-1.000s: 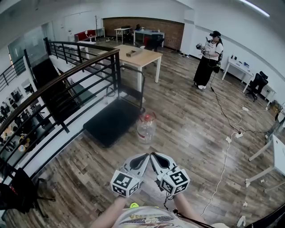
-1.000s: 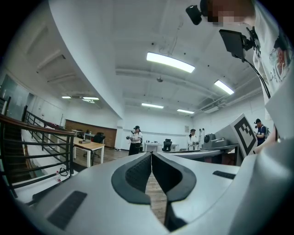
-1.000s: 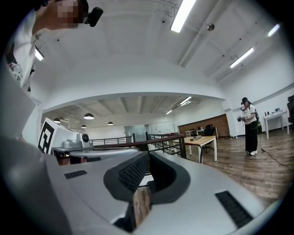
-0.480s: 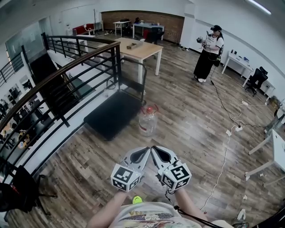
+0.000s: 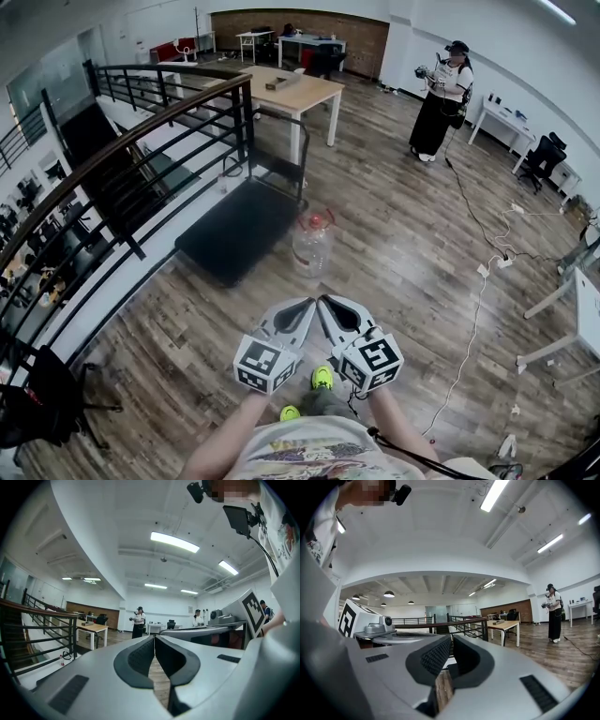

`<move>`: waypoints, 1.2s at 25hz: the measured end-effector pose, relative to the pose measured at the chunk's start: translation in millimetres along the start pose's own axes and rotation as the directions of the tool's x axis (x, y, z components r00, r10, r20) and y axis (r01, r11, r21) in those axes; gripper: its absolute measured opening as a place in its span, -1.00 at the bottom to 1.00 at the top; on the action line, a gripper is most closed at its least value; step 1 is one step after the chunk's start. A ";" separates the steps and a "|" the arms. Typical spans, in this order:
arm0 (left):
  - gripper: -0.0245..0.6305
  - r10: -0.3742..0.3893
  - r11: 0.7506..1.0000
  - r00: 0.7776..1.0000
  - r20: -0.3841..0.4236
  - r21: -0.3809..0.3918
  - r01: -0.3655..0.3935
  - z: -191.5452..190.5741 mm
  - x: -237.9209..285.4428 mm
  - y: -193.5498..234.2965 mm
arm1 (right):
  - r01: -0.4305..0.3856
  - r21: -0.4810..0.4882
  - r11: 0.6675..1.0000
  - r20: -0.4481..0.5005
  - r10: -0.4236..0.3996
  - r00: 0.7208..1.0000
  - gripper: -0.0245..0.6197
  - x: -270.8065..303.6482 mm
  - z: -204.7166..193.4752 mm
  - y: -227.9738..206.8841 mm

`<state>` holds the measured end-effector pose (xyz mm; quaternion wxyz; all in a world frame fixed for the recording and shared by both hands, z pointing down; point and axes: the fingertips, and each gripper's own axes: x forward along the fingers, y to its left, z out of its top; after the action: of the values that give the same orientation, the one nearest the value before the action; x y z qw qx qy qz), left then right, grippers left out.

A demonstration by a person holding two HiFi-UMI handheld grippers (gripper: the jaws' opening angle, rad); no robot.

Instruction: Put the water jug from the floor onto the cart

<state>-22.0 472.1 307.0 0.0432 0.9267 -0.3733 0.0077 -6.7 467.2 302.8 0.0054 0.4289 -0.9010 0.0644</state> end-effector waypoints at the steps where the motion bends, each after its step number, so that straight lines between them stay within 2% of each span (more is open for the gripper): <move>1: -0.89 0.003 1.000 1.000 -0.002 0.001 -0.003 -1.5 4.8 2.4 | -0.002 0.004 1.000 0.001 0.002 1.000 -0.83 2.8 -0.8 -4.5; 11: -0.89 0.039 0.999 0.999 -0.014 0.002 -0.039 0.1 59.4 38.0 | -0.032 0.020 0.999 0.003 0.032 0.999 -0.83 42.9 3.4 -56.5; 30: -0.89 0.109 0.994 0.993 -0.046 0.008 -0.109 3.1 211.1 80.6 | -0.119 0.048 0.992 -0.023 0.120 0.992 -0.83 98.9 15.1 -203.9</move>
<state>74.3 268.0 319.7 0.0486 0.9047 -0.4221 0.0326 89.3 261.9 316.9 0.0033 0.3732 -0.9233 0.0910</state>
